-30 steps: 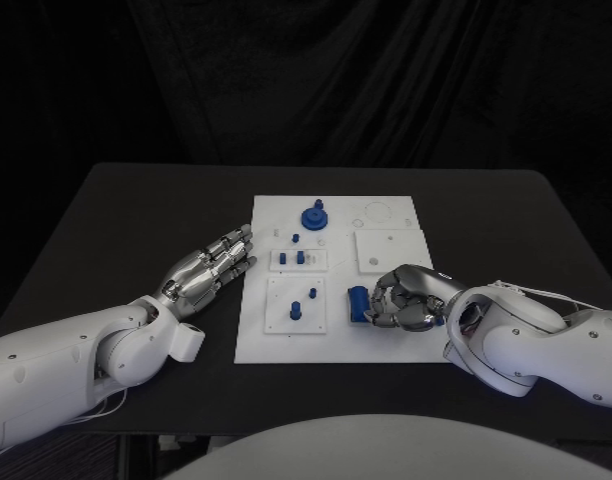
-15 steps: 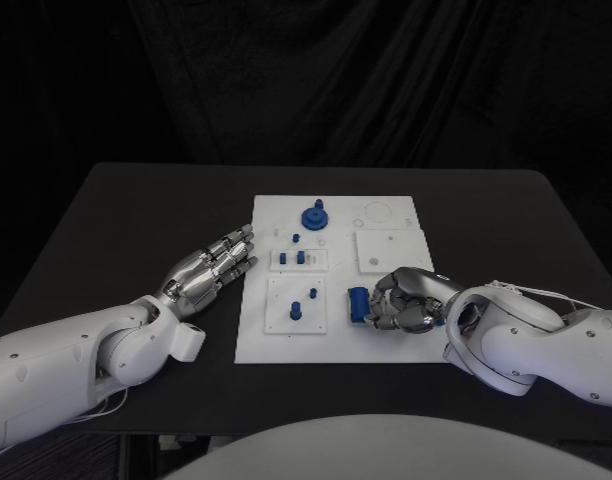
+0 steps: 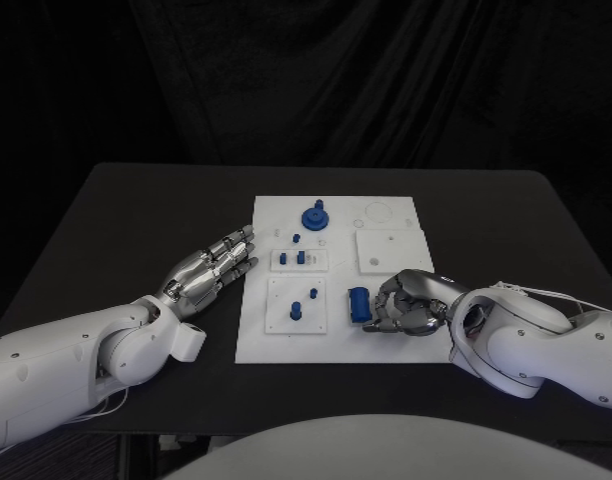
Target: Assemble the parts on the task board
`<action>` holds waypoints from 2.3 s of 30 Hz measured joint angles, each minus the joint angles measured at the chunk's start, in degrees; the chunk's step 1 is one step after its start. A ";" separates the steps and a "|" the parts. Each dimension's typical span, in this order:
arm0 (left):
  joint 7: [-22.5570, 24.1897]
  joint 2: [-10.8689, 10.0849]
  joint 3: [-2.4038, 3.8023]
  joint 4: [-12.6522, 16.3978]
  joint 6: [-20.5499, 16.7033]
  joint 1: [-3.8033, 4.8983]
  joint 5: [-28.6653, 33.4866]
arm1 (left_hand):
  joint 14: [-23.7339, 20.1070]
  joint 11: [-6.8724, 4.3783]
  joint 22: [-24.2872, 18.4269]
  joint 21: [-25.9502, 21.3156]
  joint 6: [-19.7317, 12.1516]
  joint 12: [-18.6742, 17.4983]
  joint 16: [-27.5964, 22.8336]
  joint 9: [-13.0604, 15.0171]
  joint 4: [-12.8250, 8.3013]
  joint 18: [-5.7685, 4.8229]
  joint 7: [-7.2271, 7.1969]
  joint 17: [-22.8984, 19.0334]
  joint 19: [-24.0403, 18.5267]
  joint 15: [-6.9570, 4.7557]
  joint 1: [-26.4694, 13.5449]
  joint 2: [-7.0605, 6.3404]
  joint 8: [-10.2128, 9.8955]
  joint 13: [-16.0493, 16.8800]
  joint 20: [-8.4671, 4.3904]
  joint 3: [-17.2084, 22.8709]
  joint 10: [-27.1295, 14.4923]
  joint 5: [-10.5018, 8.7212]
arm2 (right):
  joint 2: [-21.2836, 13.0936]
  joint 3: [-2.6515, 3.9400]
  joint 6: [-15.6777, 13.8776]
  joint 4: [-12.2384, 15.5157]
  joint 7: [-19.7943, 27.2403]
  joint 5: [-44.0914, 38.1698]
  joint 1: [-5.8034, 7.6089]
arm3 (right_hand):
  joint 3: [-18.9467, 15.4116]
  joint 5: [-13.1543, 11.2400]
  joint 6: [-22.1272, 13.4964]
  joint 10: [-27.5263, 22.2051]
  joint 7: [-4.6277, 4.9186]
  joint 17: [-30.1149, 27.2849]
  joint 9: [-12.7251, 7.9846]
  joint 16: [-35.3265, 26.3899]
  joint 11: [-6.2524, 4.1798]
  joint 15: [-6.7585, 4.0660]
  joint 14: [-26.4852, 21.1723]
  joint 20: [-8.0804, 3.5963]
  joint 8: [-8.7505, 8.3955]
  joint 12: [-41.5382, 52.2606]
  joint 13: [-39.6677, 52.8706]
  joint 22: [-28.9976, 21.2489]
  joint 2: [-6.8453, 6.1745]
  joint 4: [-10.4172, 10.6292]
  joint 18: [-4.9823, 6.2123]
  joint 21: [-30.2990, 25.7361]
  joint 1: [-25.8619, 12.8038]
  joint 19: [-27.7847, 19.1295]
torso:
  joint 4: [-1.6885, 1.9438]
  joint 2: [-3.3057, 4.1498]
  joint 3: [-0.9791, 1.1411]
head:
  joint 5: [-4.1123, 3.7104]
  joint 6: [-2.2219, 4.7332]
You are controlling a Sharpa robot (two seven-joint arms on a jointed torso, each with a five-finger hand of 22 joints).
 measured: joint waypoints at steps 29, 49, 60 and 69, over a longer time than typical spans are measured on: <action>3.47 -3.55 0.01 4.37 -4.57 0.03 -0.90 | 0.00 -1.43 0.88 0.72 6.68 3.48 0.00 0.63 2.07 -1.87 3.15 0.03 1.25 -5.96 2.49 -1.43 2.76 0.44 -9.46 -1.75 2.91 2.82 | -9.63 0.01 1.97 1.63 -8.48 -4.77 8.40 | 5.18 26.23 4.22 -0.14 1.69 -0.01 -16.98 0.00 1.07 0.97 -0.07 0.88 -14.75 0.00 0.00 0.01 1.97 -0.67 0.00 2.38 1.87 0.05 | 0.02 -0.11 -0.14 | -1.05 0.00; 4.06 -3.76 -0.01 5.53 -6.79 0.38 -2.52 | 0.00 -1.62 -0.23 0.00 5.71 1.81 0.00 0.50 2.37 0.48 2.24 -0.01 -0.16 -5.52 3.39 -0.52 1.64 0.38 -4.33 -2.39 2.70 2.82 | -8.41 -0.04 8.13 0.03 -16.67 -9.97 5.85 | 2.59 13.20 5.10 -0.15 1.59 -0.01 -16.00 0.00 1.06 0.96 -0.08 0.88 -14.13 0.00 0.00 0.00 3.72 -0.06 0.00 3.59 -5.22 0.05 | -0.27 -0.13 -0.03 | -1.69 0.00; 4.12 -3.17 -0.01 4.74 -6.47 0.38 -2.68 | 0.00 -1.45 -0.22 0.00 5.11 1.55 0.00 0.44 2.37 1.34 2.03 0.00 0.00 -5.11 3.62 -0.30 1.39 0.38 -3.67 -2.38 2.43 3.33 | -7.46 -0.05 9.07 -0.48 -17.66 -10.57 4.57 | 2.39 12.43 5.09 -0.16 1.59 -0.01 -15.95 0.00 1.05 0.96 -0.08 0.88 -13.92 0.00 0.00 -0.01 3.85 0.04 0.01 3.59 -6.11 0.05 | -0.05 -0.21 -0.08 | -2.06 0.00; 4.15 -2.81 0.00 4.12 -5.83 0.38 -2.72 | 0.00 -1.30 -0.22 0.00 4.70 1.55 0.00 0.39 2.20 1.33 2.44 0.01 -0.21 -4.69 4.11 -0.26 1.16 0.33 -3.05 -2.22 2.18 3.37 | -6.80 -0.04 9.69 -1.16 -17.78 -10.75 3.42 | 2.24 13.13 5.09 -0.05 1.59 -0.01 -16.06 0.00 1.15 0.96 -0.08 0.88 -13.92 0.00 0.00 -0.01 3.85 -0.12 0.00 3.59 -6.10 0.05 | -0.12 -0.29 -0.13 | -1.99 0.00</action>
